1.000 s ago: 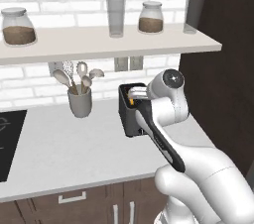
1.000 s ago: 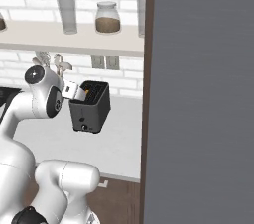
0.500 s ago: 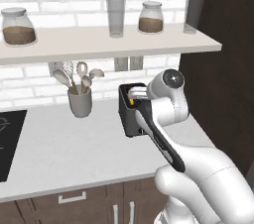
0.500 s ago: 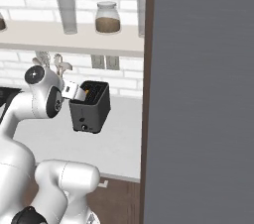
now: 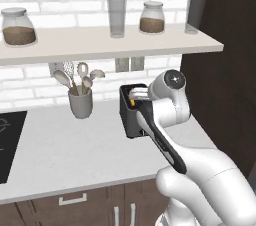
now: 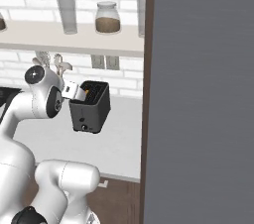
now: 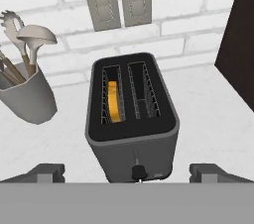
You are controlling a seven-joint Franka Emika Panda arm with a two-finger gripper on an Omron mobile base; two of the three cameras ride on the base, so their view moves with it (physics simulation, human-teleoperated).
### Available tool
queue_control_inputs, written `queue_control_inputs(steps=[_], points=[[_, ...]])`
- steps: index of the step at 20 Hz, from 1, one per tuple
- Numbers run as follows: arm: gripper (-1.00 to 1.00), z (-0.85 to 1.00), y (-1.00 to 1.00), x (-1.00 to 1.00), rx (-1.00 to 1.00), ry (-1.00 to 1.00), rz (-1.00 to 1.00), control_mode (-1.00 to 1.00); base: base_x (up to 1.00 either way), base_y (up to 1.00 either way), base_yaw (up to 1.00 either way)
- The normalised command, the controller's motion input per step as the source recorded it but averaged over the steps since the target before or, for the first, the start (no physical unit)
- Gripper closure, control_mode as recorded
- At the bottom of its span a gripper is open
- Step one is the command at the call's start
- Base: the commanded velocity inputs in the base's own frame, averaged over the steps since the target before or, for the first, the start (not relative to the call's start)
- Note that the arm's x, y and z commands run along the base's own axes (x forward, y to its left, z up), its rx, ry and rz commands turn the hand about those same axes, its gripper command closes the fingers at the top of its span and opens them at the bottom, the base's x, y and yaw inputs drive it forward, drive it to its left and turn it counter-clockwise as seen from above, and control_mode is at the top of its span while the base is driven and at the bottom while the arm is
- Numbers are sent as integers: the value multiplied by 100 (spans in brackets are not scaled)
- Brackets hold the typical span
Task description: Start the toaster. Once the lever pops up, take the bread to the plate on the dining counter.
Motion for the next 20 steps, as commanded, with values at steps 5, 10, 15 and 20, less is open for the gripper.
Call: queue_control_inputs(steps=[5,10,15,20], points=[[-100,0,0,0,0,0,0,-100,0,0,0],[-100,0,0,0,0,0,0,-100,0,0,0],[-100,0,0,0,0,0,0,-100,0,0,0],[-100,0,0,0,0,0,0,-100,0,0,0]])
